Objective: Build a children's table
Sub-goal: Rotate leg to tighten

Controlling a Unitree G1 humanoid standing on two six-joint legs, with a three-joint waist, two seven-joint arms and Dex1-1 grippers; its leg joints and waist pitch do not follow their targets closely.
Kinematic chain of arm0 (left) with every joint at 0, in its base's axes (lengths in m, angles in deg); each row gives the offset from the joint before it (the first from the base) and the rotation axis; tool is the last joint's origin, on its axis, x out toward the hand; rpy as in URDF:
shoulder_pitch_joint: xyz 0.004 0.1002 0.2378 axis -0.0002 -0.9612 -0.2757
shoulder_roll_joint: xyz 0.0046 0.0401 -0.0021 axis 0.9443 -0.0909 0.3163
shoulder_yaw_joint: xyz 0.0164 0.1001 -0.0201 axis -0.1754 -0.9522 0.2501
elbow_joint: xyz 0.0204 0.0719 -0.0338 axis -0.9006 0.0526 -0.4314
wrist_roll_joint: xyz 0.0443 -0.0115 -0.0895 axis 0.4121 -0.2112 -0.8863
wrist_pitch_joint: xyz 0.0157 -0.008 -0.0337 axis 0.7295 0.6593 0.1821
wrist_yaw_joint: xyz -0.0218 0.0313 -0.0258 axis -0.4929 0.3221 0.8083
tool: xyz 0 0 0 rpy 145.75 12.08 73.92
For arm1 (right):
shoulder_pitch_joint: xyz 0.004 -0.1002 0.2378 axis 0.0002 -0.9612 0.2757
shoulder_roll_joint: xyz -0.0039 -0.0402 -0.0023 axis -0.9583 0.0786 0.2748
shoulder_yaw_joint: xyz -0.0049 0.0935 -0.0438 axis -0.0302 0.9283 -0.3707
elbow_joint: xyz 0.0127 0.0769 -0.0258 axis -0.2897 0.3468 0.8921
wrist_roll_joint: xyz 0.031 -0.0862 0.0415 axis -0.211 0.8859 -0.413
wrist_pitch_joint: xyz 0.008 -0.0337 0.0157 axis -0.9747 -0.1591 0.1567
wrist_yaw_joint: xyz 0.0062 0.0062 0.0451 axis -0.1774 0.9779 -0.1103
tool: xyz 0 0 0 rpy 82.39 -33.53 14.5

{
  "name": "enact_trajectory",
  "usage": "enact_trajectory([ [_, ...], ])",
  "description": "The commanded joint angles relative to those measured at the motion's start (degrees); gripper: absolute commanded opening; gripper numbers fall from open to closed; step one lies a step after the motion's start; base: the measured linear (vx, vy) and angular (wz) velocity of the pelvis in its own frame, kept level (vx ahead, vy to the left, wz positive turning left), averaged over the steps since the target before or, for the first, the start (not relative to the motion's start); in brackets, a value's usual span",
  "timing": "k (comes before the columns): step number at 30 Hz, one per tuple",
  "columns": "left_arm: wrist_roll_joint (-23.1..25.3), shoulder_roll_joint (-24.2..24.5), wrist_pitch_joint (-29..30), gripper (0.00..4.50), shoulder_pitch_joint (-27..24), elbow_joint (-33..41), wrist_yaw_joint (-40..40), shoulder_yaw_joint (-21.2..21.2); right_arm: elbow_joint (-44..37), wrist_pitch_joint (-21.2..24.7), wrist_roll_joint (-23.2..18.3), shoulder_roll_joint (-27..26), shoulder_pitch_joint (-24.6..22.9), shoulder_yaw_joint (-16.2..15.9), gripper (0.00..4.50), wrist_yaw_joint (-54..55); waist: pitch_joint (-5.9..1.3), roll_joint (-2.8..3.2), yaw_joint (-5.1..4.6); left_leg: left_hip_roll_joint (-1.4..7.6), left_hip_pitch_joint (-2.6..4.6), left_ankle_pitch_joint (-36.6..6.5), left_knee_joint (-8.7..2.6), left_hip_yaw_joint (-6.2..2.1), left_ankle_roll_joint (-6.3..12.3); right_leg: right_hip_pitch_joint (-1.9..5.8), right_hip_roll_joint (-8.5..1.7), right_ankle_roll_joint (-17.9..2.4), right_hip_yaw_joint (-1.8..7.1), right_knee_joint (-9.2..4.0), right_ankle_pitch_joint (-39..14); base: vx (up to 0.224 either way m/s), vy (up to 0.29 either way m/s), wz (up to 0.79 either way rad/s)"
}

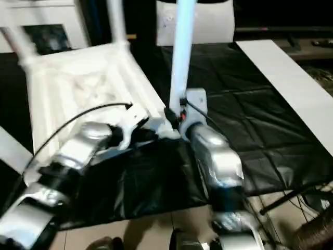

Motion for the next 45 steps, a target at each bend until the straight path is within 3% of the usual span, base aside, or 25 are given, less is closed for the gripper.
enact_trajectory([
  [1,-0.51,-2.96,-0.74,0.00,1.03,2.25,-0.74,-2.36,1.89,1.51,-3.49,-4.99,-0.40,-5.29,2.74,-2.74,-3.53,-0.04,0.55,2.19,0.50,-18.43,-4.87,-1.21,0.31,2.17,-3.62,-8.87,2.46,-4.82,-25.08,0.000,0.000,0.00],
  [5,-0.24,-1.19,-1.16,0.00,-0.18,4.24,1.50,-2.56,-0.95,-0.19,-3.52,-3.60,-2.21,-4.46,3.12,-4.60,-4.03,-0.03,0.93,2.17,0.24,-11.47,-4.55,-0.63,2.22,2.89,-3.43,-12.14,2.66,-3.67,-14.24,0.000,0.000,0.00],
  [8,-0.40,0.28,-2.11,0.00,-0.86,4.81,3.33,-2.72,-3.34,-0.21,-4.70,-1.61,-3.64,-3.58,3.39,-6.88,-4.18,-0.01,1.16,2.13,0.00,-8.75,-4.45,-0.57,3.52,3.35,-3.48,-12.85,2.56,-3.39,-11.93,0.000,0.000,0.00],
  [13,-0.57,3.17,-4.56,0.00,-2.12,5.42,7.38,-3.40,-6.95,-1.53,-5.44,3.94,-6.13,-3.99,3.76,-13.46,-4.21,0.28,1.59,2.43,0.12,-7.31,-4.32,-0.48,4.68,3.44,-3.37,-14.57,2.48,-2.98,-7.55,0.000,0.000,0.00],
  [15,-1.01,5.87,-8.01,0.00,-3.32,5.96,12.31,-4.18,-8.72,-3.55,-5.95,8.97,-7.98,-4.07,3.97,-19.64,-4.10,0.42,1.64,2.43,0.23,-8.62,-4.37,-0.50,4.46,3.41,-3.39,-14.83,2.40,-3.14,-9.29,0.000,0.000,0.00],
  [16,-1.24,6.91,-9.92,0.00,-3.78,6.13,14.48,-4.56,-9.16,-4.43,-6.05,10.83,-8.60,-4.07,3.97,-21.85,-4.06,0.22,1.83,2.55,0.24,-9.59,-4.41,-0.55,4.46,3.62,-3.48,-14.17,2.41,-3.36,-10.81,0.000,0.000,0.00],
  [18,-2.11,9.59,-13.55,0.00,-5.04,6.85,19.72,-5.39,-9.84,-6.23,-6.78,15.88,-9.95,-4.52,4.28,-29.01,-3.93,0.35,2.03,2.69,0.33,-10.17,-4.45,-0.42,4.32,3.30,-3.52,-14.24,2.55,-3.37,-11.79,0.000,0.000,0.00],
  [22,-2.18,11.73,-15.09,0.00,-5.56,6.47,22.57,-6.18,-9.58,-8.10,-8.20,19.35,-10.55,-4.77,4.46,-34.86,-3.80,0.43,2.89,2.88,0.77,-11.81,-4.55,-0.34,3.79,2.87,-3.56,-14.07,2.56,-3.55,-14.88,0.000,0.000,0.00],
  [24,-4.15,13.93,-18.85,0.00,-6.49,6.92,28.25,-6.31,-8.36,-9.62,-9.57,22.54,-10.04,-4.98,4.46,-41.02,-3.80,0.33,3.08,2.94,0.71,-12.32,-4.63,-0.50,3.45,3.02,-3.69,-13.68,2.49,-3.56,-16.04,0.000,0.000,0.00],
  [27,-6.05,16.16,-20.85,0.00,-6.93,7.32,33.90,-6.19,-7.33,-10.21,-11.87,25.57,-9.32,-5.55,4.46,-47.93,-3.98,0.12,3.23,3.01,0.70,-11.36,-4.51,-0.41,4.00,3.04,-3.66,-14.53,2.53,-3.17,-13.76,0.000,0.000,0.00],
  [33,-6.05,18.93,-24.35,0.00,-6.11,5.81,39.49,-7.32,-7.18,-10.11,-14.65,30.80,-8.78,-9.45,4.46,-61.75,-4.09,0.01,4.23,3.16,0.63,-9.09,-4.26,-0.24,5.43,3.21,-3.71,-15.34,2.38,-2.77,-12.34,0.000,0.000,0.00],
  [34,-5.96,19.05,-24.83,0.00,-5.93,5.57,39.94,-7.50,-6.94,-10.45,-14.81,31.41,-8.64,-10.35,4.19,-63.79,-4.08,-0.06,4.26,3.20,0.58,-9.11,-4.23,-0.21,5.56,3.18,-3.69,-15.44,2.37,-2.70,-12.29,0.000,0.000,0.00],
  [39,-6.04,18.62,-25.48,0.00,-5.46,5.14,40.75,-7.60,-4.10,-12.34,-13.23,31.62,-7.70,-13.45,3.99,-66.66,-4.12,-0.16,4.44,3.23,0.56,-9.29,-4.22,-0.26,4.85,3.06,-3.91,-15.32,2.36,-2.84,-14.38,0.000,0.000,0.00],
  [45,-6.22,18.03,-25.80,0.00,-5.31,4.87,40.93,-7.38,-1.23,-13.65,-12.35,30.80,-6.40,-14.81,3.38,-67.31,-4.27,-0.21,4.86,3.23,0.61,-8.84,-4.13,-0.21,4.44,3.06,-3.86,-15.29,2.38,-2.75,-13.92,0.000,0.000,0.00],
])
